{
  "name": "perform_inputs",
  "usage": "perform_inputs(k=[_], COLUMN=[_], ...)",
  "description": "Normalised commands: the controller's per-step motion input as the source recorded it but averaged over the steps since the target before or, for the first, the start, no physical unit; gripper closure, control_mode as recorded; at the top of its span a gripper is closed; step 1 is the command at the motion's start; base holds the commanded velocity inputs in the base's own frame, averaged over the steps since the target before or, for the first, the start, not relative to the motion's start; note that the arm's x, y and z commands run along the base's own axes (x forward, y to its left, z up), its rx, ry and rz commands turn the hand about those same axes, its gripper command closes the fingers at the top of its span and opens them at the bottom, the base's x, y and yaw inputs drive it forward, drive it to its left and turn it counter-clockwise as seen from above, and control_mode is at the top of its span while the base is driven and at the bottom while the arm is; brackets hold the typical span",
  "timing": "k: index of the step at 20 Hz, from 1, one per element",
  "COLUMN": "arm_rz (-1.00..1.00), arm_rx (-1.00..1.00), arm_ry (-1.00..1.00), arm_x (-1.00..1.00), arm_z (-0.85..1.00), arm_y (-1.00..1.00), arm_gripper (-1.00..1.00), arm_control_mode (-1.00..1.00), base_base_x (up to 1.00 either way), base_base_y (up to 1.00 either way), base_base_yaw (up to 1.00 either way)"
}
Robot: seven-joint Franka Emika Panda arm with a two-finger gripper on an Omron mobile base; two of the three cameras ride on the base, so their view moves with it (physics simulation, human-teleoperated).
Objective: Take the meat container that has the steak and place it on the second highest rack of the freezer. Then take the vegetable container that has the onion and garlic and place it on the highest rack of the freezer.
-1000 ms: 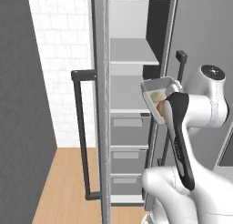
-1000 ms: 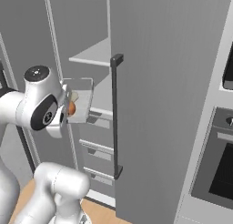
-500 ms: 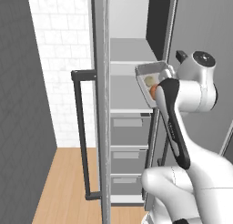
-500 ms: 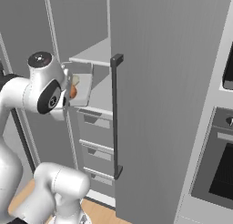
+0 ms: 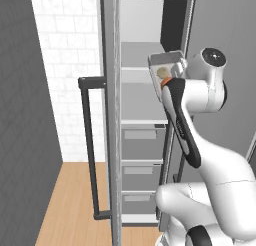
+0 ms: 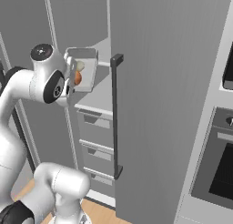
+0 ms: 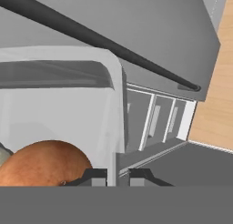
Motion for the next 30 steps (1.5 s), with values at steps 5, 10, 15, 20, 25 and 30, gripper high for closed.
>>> perform_inputs(k=[5,10,15,20,25,30], arm_rz=[-0.06,-0.06,-0.04,-0.01,-0.01,-0.02], arm_rx=[0.0,0.0,0.0,0.0,0.0,0.0], arm_ry=[0.02,0.0,0.01,0.0,0.0,0.0], arm_x=[0.45,0.64,0.72,0.83,0.83,0.82], arm_z=[0.48,0.09,0.07,0.0,0.0,0.0], arm_y=[0.04,0.0,0.0,0.0,0.0,0.0], arm_gripper=[1.0,1.0,1.0,1.0,1.0,1.0], arm_control_mode=[-1.0,-1.0,-1.0,-1.0,-1.0,-1.0], base_base_x=[0.0,0.0,0.0,0.0,0.0,0.0], base_base_y=[0.0,0.0,0.0,0.0,0.0,0.0], base_base_yaw=[0.0,0.0,0.0,0.0,0.0,0.0])
